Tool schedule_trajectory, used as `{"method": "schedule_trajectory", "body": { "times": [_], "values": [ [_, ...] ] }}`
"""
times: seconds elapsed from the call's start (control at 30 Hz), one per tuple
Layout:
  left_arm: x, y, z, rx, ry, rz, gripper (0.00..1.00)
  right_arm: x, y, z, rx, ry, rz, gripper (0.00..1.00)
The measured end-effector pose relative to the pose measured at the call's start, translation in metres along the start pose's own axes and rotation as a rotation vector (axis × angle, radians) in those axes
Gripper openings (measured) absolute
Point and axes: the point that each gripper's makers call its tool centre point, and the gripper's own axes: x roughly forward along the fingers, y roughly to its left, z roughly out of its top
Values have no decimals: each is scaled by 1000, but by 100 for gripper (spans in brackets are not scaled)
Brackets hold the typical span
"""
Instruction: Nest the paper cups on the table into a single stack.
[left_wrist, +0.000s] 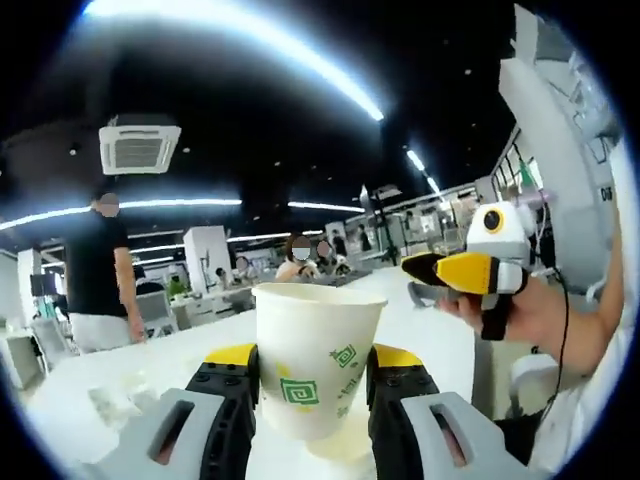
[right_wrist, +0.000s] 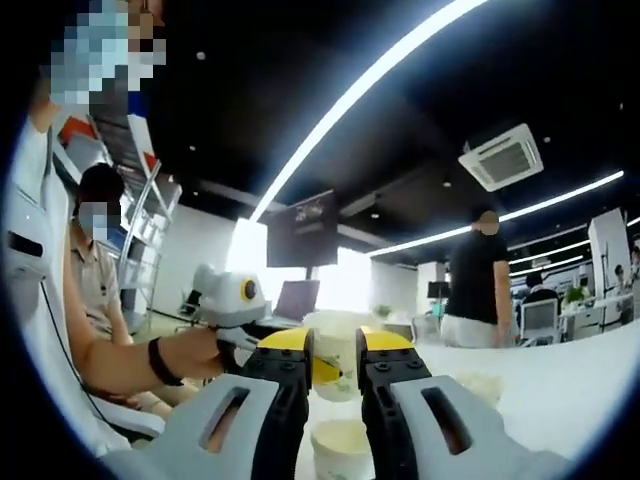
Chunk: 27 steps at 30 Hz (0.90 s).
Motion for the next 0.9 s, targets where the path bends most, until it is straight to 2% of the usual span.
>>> {"method": "schedule_trajectory", "body": {
  "times": [0.17,0.23,0.57,0.9],
  "values": [
    [1,-2,1,-165,-49,-31,45,-9,-4,-10,35,-5,-22,18],
    [1,-3,-2,-205,-59,-38,45,-13,-5,-17,61,-5,-29,18],
    [12,-13,-22,-244,-78,-50,46,-31,-10,-27,80,4,-72,17],
    [21,-17,-44,-239,-36,-48,46,-41,-10,-39,84,29,-89,17]
  ]
}}
